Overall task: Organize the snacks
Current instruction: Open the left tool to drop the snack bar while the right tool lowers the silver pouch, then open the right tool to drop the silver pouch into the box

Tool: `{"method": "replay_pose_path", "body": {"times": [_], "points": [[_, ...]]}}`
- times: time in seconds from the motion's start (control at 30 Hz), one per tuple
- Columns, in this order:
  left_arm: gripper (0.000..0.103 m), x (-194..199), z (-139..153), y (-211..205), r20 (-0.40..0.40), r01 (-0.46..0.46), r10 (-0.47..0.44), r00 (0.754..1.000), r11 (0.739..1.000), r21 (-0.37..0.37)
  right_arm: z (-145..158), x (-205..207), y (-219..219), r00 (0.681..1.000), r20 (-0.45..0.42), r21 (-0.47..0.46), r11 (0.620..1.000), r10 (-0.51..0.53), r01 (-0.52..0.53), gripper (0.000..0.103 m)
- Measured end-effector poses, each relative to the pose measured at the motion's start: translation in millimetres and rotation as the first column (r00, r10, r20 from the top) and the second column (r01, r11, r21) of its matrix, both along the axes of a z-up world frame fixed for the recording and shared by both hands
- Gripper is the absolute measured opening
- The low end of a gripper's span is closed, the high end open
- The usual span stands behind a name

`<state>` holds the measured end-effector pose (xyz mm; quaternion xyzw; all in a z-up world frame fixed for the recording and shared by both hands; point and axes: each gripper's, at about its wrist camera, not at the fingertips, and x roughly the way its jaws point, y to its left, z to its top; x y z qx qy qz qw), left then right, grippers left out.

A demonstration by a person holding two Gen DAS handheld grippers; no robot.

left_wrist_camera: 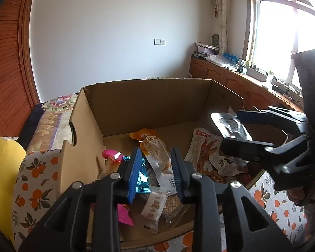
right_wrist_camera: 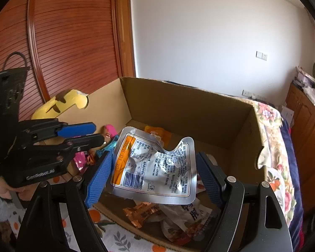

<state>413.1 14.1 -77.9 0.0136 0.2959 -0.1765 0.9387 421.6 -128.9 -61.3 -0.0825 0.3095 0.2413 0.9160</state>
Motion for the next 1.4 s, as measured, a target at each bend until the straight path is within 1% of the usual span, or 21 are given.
{"method": "replay_pose_path", "body": {"times": [0.3, 0.57, 0.67, 0.87, 0.97, 1.0, 1.13, 1.2, 1.4], "points": [[0.030, -4.3, 7.4, 8.6, 0.013, -0.017, 0.017, 1.000, 1.000, 0.000, -5.8, 11.3, 7.7, 1.000, -0.021, -0.016, 1.000, -0.001, 0.000, 0.082], [0.032, -12.2, 11.6, 4.7, 0.023, -0.030, 0.029, 0.999, 0.999, 0.040, -11.2, 14.3, 12.0, 0.999, -0.049, -0.032, 0.999, 0.005, -0.007, 0.083], [0.032, -17.5, 14.4, 3.1, 0.029, -0.040, 0.038, 0.999, 0.997, 0.062, -9.9, 13.4, 11.2, 0.999, -0.052, -0.033, 0.999, -0.004, 0.003, 0.083], [0.032, -30.9, 21.4, 2.0, 0.042, -0.054, 0.051, 0.998, 0.995, 0.080, -8.6, 12.9, 9.7, 0.998, -0.057, -0.030, 0.999, -0.027, 0.025, 0.085], [0.033, -36.1, 23.6, 4.2, 0.046, -0.060, 0.057, 0.997, 0.995, 0.085, -7.7, 9.7, 9.4, 0.998, -0.050, -0.032, 0.999, -0.035, 0.034, 0.085], [0.034, -36.2, 23.3, 6.8, 0.047, -0.063, 0.059, 0.997, 0.994, 0.087, -7.4, 8.5, 9.2, 0.998, -0.047, -0.031, 0.999, -0.040, 0.038, 0.088], [0.035, -44.1, 27.6, 8.6, 0.051, -0.072, 0.068, 0.996, 0.993, 0.095, -4.5, 3.1, 10.8, 0.998, -0.033, -0.045, 0.998, -0.049, 0.047, 0.091], [0.035, -50.1, 31.7, 8.9, 0.057, -0.077, 0.072, 0.996, 0.992, 0.099, -1.6, -0.2, 9.2, 0.998, -0.032, -0.043, 0.998, -0.052, 0.051, 0.091], [0.037, -75.5, 48.1, 10.4, 0.077, -0.094, 0.086, 0.993, 0.990, 0.105, 19.5, -29.5, -3.3, 0.997, -0.011, -0.023, 0.997, -0.079, 0.079, 0.091]]}}
